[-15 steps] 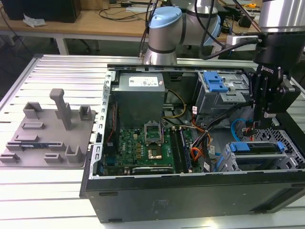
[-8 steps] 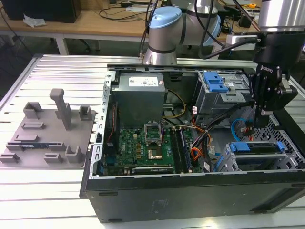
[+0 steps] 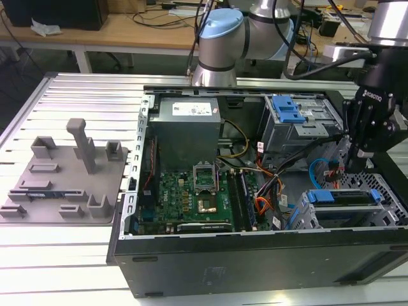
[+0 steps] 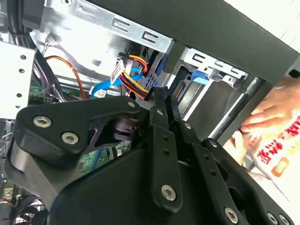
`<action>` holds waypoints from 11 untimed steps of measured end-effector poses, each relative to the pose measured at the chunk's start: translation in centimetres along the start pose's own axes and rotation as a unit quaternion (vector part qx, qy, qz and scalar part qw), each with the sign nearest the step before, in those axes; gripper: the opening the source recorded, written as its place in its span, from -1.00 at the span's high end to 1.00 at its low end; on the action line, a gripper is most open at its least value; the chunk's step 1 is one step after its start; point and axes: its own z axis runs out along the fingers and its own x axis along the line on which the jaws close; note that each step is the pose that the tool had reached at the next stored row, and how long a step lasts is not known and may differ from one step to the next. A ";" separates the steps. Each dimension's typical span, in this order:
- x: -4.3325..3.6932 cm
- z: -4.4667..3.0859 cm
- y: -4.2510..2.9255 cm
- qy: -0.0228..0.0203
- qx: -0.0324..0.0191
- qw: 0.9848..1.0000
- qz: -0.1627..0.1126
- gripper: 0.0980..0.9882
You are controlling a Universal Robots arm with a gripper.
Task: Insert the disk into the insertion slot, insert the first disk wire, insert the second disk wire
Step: 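Insert the first disk wire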
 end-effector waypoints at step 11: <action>2.71 0.53 -0.39 -0.060 -0.025 0.998 -0.009 0.85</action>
